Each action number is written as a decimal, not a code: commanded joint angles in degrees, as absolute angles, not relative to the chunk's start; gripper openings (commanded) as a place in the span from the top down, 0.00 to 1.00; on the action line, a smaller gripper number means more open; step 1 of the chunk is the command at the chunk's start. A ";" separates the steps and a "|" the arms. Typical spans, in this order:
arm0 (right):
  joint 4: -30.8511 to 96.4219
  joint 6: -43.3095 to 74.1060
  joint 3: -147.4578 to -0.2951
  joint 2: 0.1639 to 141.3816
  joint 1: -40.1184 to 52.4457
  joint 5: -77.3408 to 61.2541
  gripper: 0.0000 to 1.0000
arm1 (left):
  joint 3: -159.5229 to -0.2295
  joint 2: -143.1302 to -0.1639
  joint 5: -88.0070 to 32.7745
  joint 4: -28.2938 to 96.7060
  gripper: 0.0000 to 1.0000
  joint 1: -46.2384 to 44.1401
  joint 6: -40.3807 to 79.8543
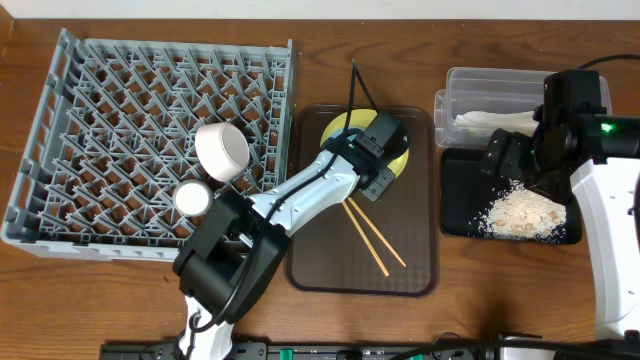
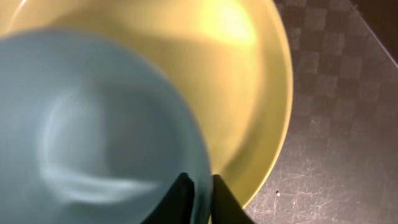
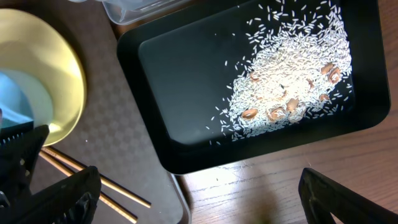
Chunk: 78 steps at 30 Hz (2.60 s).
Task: Sort waste into correct bins and load items into the dishwasher
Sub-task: 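Lift the light-blue bowl and carry it over the rack, then set the light-blue bowl in the rack's back row and release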
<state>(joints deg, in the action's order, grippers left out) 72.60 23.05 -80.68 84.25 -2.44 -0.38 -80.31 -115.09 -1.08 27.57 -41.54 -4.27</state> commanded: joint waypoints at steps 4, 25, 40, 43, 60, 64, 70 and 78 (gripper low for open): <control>72.75 23.73 -80.88 83.20 -3.03 -0.05 0.01 | -80.88 -113.08 -0.36 27.07 0.92 -41.47 -4.10; 72.88 23.73 -80.88 83.20 -3.03 -0.05 0.01 | -81.21 -90.74 -12.45 23.22 0.93 -24.01 -2.44; 72.93 23.75 -80.88 83.20 -3.03 -0.12 0.01 | -81.58 -94.70 -57.04 7.57 0.92 3.97 17.06; 72.90 23.75 -80.88 83.20 -3.03 -0.32 0.01 | -81.58 -97.51 -61.21 0.73 0.93 6.79 23.51; 72.90 23.75 -80.88 83.20 -3.03 -0.30 0.01 | -81.58 -111.53 -65.73 -7.22 0.92 10.59 39.88; 72.88 23.75 -80.88 83.20 -3.03 -0.30 0.01 | -81.58 -114.41 -69.10 -9.32 0.92 11.84 43.92; 72.88 23.75 -80.88 83.20 -3.03 -0.30 0.01 | -81.56 -116.40 -71.05 -9.56 0.92 13.56 46.92; 72.93 23.75 -80.88 83.20 -3.03 -0.30 0.01 | -81.56 -116.42 -71.44 -9.52 0.92 16.08 47.24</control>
<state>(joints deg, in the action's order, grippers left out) 72.84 23.05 -80.68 84.25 -2.44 -0.40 -80.44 -115.46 -70.37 -9.32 14.50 46.74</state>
